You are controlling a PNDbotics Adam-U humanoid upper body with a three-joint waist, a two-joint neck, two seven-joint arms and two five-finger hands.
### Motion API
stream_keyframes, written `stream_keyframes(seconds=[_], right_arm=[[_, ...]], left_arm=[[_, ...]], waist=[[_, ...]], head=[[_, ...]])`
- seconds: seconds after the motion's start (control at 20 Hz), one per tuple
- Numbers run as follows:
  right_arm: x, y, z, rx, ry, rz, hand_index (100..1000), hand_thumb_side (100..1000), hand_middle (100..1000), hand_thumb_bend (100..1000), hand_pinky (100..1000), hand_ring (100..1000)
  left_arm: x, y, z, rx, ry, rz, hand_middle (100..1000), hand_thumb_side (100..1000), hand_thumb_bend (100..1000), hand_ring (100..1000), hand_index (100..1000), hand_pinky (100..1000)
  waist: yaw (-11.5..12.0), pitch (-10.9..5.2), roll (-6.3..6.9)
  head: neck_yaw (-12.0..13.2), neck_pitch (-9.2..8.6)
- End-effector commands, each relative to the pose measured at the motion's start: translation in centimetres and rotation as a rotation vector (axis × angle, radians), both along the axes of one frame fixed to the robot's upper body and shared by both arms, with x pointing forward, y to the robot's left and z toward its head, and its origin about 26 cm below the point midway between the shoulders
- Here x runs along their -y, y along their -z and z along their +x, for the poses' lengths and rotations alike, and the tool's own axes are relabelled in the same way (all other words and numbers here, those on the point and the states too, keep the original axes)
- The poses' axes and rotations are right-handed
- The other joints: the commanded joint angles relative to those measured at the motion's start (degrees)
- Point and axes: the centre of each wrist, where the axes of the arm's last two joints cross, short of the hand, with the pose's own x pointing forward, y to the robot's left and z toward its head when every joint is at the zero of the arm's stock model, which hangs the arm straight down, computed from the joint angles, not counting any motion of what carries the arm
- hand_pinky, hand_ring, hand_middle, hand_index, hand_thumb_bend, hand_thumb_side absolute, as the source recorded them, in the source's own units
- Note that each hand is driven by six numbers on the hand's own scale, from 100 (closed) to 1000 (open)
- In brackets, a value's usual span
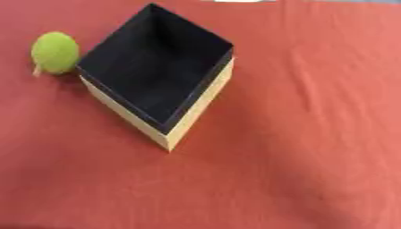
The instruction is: Pick up objects on the table and place them in the box.
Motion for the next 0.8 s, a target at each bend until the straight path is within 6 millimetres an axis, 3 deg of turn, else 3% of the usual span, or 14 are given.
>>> stream_keyframes(seconds=[0.05, 0.1, 0.3, 0.6, 0.7, 0.8], right_arm=[[0.1, -1.1, -0.5, 0.024, 0.0, -0.025, 839, 584, 647, 100, 743, 619], [0.0, -1.1, -0.5, 0.023, -0.001, -0.026, 839, 584, 647, 100, 743, 619], [-0.2, -1.1, -0.5, 0.016, -0.008, -0.031, 839, 585, 646, 100, 743, 620], [-0.2, -1.1, -0.5, 0.012, -0.013, -0.032, 839, 583, 646, 100, 743, 620], [-0.3, -1.1, -0.5, 0.012, -0.016, -0.033, 839, 580, 646, 100, 743, 621], [-0.3, -1.1, -0.4, 0.012, -0.018, -0.034, 839, 579, 646, 100, 743, 621]], left_arm=[[-3.7, -1.9, -0.5, -0.065, -0.091, 0.043, 781, 655, 100, 749, 892, 758], [-4.3, -1.9, -0.3, -0.09, -0.099, 0.043, 783, 667, 100, 751, 896, 760], [-5.1, -1.2, 1.3, -0.296, -0.094, 0.144, 863, 883, 105, 815, 991, 832], [-3.8, -1.1, 4.0, -0.593, -0.023, 0.345, 904, 903, 258, 867, 1000, 905], [-3.2, -1.0, 4.8, -0.661, 0.0, 0.389, 893, 973, 311, 875, 1000, 934], [-2.5, -1.0, 5.6, -0.712, 0.022, 0.43, 868, 989, 355, 863, 1000, 942]], waist=[[-0.1, -1.59, 0.63], [-0.1, -1.66, 0.72], [-0.3, -2.03, 1.07], [-0.2, -2.37, 1.23], [-0.2, -2.47, 1.22], [-0.1, -2.58, 1.19]], head=[[0.2, 0.47], [0.2, 0.48], [0.6, 0.69], [1.0, 0.86], [1.1, 0.8], [1.1, 0.74]])
